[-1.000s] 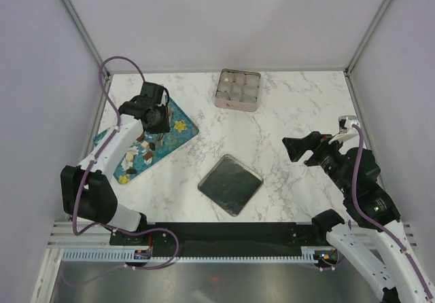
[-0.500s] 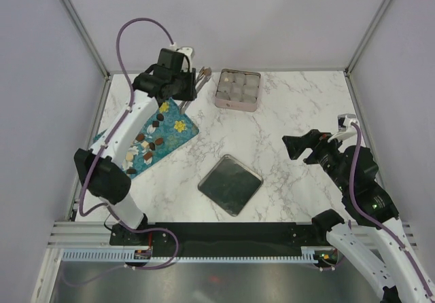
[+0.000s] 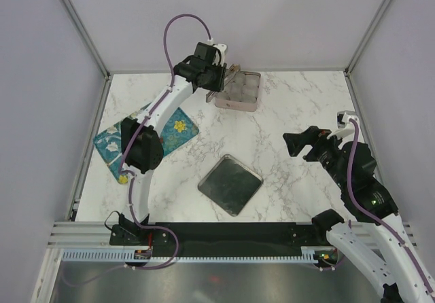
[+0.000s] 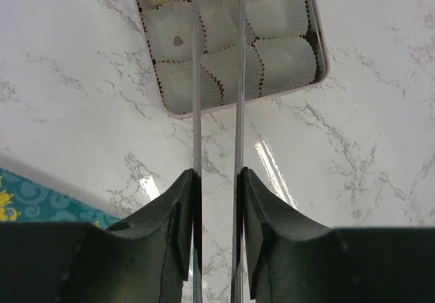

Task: Pack the chocolate

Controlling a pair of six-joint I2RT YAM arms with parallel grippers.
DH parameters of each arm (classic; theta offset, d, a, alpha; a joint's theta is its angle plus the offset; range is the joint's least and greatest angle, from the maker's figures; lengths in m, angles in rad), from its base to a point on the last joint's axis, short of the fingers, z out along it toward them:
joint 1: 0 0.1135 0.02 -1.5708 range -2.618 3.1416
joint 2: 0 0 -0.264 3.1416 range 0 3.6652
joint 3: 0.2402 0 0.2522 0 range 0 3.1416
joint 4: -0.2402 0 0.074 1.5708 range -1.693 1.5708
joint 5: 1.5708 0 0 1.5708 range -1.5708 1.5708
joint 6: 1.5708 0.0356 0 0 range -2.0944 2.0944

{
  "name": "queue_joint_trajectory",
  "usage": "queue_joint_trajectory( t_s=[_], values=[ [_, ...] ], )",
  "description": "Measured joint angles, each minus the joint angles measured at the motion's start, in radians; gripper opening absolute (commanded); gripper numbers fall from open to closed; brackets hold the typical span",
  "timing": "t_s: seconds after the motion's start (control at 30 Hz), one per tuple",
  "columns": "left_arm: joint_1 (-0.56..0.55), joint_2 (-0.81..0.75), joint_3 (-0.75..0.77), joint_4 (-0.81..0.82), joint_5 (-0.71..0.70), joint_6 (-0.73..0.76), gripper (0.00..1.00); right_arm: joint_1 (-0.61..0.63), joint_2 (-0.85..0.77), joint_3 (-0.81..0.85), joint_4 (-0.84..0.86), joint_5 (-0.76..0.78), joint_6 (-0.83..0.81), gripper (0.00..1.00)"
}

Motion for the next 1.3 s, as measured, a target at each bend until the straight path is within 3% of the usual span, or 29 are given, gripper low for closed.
queue_joint_trajectory(
  t_s=[0.53,1.3],
  values=[
    [-0.021,0.172,0.016,0.157,-0.005,0.043,0.36,0.0,0.017,0.038,-0.019,0.029,-0.027,0.93],
    [-0.022,0.197,0.023,0.201,-0.056,0.074,0.46,0.0,0.015,0.038,-0.035,0.056,-0.045,0.93]
  ],
)
